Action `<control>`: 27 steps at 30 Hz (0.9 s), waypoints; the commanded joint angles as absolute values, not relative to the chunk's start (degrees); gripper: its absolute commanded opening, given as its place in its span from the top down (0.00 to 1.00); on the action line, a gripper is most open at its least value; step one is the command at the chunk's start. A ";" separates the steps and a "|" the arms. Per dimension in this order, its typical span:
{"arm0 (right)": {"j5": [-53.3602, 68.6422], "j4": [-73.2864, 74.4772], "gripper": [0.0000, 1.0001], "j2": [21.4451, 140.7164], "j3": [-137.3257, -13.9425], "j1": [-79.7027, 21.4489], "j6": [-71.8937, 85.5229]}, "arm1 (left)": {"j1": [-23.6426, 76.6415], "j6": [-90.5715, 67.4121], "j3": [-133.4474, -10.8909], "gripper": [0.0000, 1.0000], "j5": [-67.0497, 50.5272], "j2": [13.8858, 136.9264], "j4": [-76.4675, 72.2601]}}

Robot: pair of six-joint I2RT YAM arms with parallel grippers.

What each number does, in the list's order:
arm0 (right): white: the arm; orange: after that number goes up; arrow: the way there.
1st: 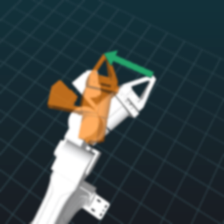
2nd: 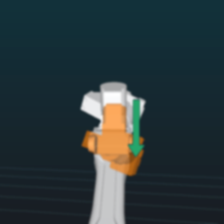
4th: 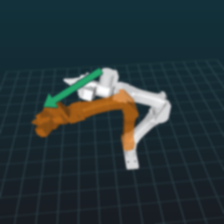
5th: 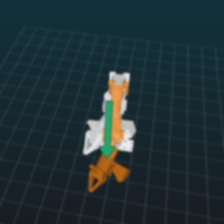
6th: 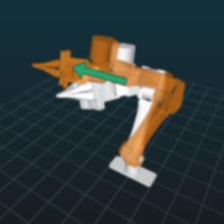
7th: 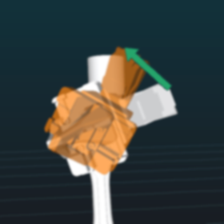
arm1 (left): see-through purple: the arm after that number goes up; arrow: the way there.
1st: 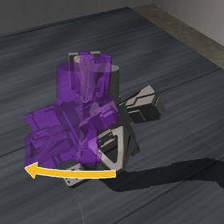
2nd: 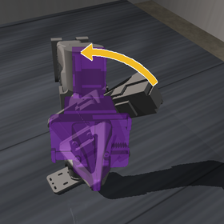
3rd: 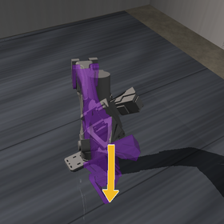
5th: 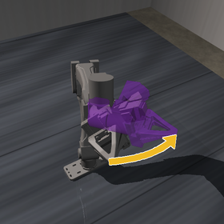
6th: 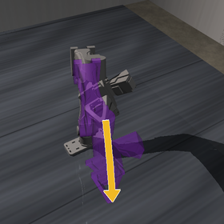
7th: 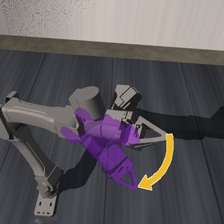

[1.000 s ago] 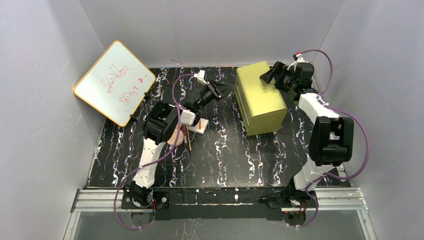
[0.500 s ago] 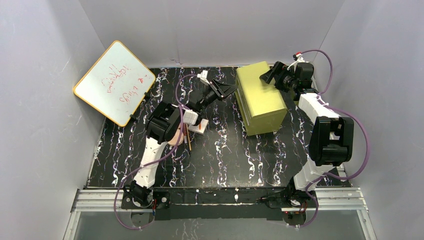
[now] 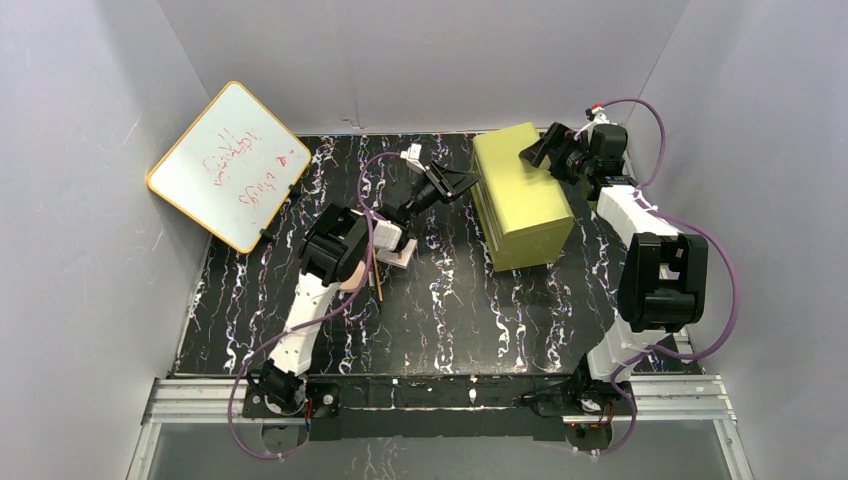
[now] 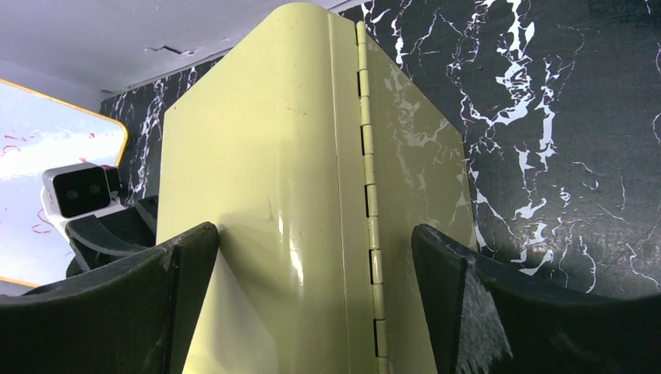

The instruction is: Organize the makeup

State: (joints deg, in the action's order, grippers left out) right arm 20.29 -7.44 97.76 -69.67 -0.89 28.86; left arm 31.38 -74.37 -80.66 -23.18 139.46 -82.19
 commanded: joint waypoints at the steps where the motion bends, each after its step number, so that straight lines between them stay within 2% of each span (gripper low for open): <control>1: 21.89 2.89 0.00 99.84 -69.29 -3.59 26.47 | 32.54 -74.59 -85.02 0.67 -22.72 141.46 -82.61; 24: 21.27 3.55 0.00 100.20 -69.26 -3.59 25.36 | 34.92 -76.75 -93.82 0.68 -20.57 145.85 -81.44; 27: 21.31 3.34 0.00 100.25 -68.96 -3.55 25.25 | 35.36 -77.08 -94.41 0.73 -19.69 145.77 -81.85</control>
State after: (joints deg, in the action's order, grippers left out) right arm 19.20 -6.00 97.76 -70.50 -1.02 27.33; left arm 32.69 -77.80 -90.63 -22.02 146.93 -81.65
